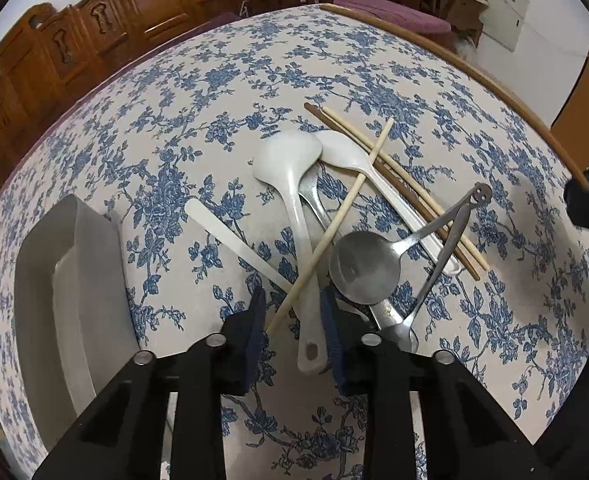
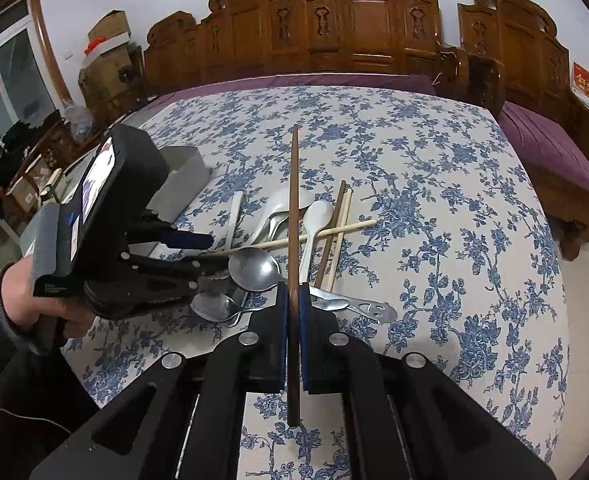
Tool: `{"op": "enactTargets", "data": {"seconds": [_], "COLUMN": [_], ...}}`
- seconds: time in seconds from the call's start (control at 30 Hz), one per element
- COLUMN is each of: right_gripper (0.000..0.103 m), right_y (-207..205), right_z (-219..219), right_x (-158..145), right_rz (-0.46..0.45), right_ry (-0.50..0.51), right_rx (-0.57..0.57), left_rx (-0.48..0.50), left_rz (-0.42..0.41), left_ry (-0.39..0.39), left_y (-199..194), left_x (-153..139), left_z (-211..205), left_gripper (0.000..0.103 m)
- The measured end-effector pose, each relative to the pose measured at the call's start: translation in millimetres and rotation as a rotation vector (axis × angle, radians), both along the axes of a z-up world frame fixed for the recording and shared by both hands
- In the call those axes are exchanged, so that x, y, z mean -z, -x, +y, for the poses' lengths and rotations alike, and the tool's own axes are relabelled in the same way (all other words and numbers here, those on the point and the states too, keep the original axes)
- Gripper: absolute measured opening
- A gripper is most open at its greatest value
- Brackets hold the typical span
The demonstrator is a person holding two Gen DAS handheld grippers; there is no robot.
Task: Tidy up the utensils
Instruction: 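Grasp a light wooden chopstick with the left tool while the right tool holds its chopstick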
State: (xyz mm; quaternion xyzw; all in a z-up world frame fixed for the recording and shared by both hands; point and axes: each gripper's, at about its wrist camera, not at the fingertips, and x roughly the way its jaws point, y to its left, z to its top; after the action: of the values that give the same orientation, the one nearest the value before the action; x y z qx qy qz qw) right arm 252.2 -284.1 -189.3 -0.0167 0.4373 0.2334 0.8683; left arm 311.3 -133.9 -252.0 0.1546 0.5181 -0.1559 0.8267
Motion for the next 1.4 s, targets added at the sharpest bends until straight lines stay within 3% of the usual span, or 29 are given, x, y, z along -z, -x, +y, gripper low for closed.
{"op": "enactTargets", "data": {"seconds": [0.5, 0.67, 0.7, 0.87, 1.4], "right_gripper": [0.006, 0.006, 0.006, 0.006, 0.006], "right_y": [-1.3, -2.6, -2.7, -2.9, -0.9], "right_z": [-2.2, -4.1, -4.5, -4.8, 1.9], "right_x": [3.1, 5.3, 5.4, 5.4, 5.1], "right_rz": [0.018, 0.028, 0.029, 0.031, 0.027], "right_ry": [-0.003, 0.002, 0.001, 0.0, 0.009], "right_rx": [0.015, 0.024, 0.026, 0.026, 0.006], "left_rx": [0.051, 0.064, 0.066, 0.071, -0.006], "left_rz": [0.017, 0.03, 0.037, 0.039, -0.034], "left_ry": [0.003, 0.026, 0.025, 0.033, 0.076], "left_y": [-8.9, -7.4, -7.2, -1.7, 37.8], "left_x": [4.5, 4.3, 5.6, 6.0, -22.5], "left_z": [-4.6, -3.5, -3.9, -4.2, 24.4], "left_gripper": [0.023, 0.014, 0.009, 0.007, 0.004]}}
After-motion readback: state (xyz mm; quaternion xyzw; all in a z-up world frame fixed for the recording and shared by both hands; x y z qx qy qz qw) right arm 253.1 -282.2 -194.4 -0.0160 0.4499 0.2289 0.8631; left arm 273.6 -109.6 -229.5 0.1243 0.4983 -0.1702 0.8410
